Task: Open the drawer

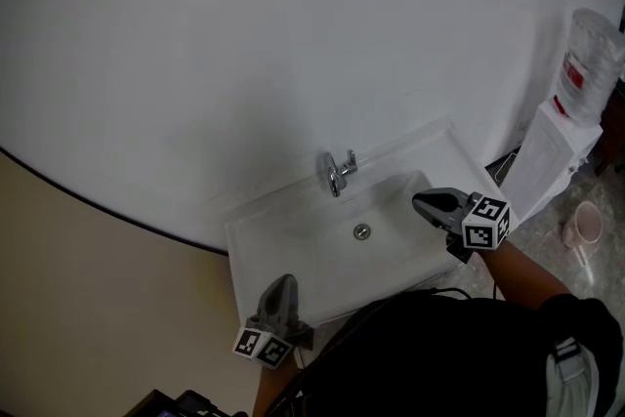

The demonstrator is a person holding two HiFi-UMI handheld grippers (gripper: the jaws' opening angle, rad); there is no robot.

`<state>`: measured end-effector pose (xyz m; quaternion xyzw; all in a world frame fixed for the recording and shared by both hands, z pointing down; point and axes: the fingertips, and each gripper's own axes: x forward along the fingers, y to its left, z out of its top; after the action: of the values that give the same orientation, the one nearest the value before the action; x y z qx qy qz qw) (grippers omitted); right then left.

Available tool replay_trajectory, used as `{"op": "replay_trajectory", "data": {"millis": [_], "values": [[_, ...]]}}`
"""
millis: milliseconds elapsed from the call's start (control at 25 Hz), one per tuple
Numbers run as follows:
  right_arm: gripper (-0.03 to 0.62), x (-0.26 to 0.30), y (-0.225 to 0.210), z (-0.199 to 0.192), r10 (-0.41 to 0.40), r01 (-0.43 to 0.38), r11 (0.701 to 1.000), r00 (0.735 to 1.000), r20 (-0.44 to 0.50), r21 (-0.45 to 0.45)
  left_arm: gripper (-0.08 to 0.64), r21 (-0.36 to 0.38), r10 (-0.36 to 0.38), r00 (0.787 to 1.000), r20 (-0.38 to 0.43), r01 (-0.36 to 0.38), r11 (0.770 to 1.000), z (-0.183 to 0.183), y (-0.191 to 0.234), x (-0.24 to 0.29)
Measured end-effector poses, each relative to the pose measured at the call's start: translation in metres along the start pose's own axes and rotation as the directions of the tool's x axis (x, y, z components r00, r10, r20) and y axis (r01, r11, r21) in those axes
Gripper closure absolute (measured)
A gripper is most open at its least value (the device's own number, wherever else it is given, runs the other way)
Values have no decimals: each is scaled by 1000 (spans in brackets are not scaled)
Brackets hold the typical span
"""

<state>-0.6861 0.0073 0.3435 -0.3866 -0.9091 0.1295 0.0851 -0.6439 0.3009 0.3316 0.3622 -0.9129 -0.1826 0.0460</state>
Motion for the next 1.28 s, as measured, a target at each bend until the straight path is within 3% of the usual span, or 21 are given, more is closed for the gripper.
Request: {"op": "replay_trajectory", "data": {"millis": [280,480,760,960,1280], "values": [[588,3,-51,0,41,-41,999,999,-6,30,568,21,69,998,-5,-69,997,-5,-4,32],[588,18,-63,-1,24,-24,999,1000,-4,43,568,19,66,998,-21,-66,998,1,18,48],[588,63,-65,1,-101,100,994,995,7,36,568,-9,-55,997,-46,55,998,17,84,73],[588,97,-45,-2,-181,181,983,983,-11,33,568,-8,-162,983,-91,161,987,31,132,78],[588,104,-28,-20,-277,278,960,960,-42,25,568,-107,-259,947,-188,242,964,-6,164,88]]}}
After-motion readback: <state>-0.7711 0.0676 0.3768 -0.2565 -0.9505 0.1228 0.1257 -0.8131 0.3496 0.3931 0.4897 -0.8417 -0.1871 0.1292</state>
